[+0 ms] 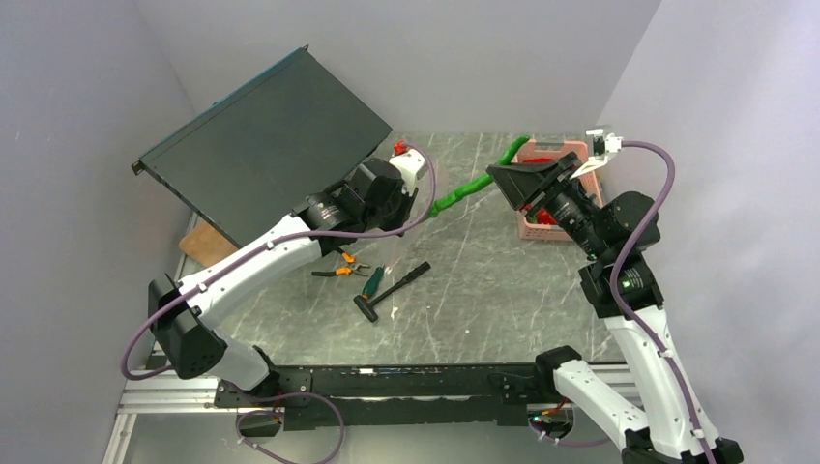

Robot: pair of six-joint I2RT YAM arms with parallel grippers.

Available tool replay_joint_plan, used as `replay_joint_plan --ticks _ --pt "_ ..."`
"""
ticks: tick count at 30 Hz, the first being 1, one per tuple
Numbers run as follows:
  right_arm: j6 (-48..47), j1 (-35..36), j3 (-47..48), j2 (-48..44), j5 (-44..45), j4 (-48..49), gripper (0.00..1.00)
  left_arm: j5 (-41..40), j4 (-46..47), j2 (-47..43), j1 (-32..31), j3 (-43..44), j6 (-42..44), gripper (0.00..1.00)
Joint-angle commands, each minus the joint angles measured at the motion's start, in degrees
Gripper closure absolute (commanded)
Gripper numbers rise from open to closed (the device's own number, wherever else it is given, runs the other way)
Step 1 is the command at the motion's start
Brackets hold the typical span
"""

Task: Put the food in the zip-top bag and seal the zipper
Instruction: Place the fake vegetable in the zipper food storage bag.

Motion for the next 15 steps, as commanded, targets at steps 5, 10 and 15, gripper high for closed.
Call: replay_joint_plan --ticks 5,10,15 --pt "-4.2 4.94 5.31 3.01 5.26 5.39 1.0 4.97 2.19 -1.68 0.15 0.96 -0.69 1.0" --pt "-14.6 13.13 9.72 6.96 12.58 0.55 1.0 6.44 1.71 -2.41 0.14 1.46 -0.88 1.0" --pt "-28.7 20.68 16.93 11.77 17.69 -7.14 1.0 3.97 1.51 -3.65 0.18 1.32 -1.0 1.0"
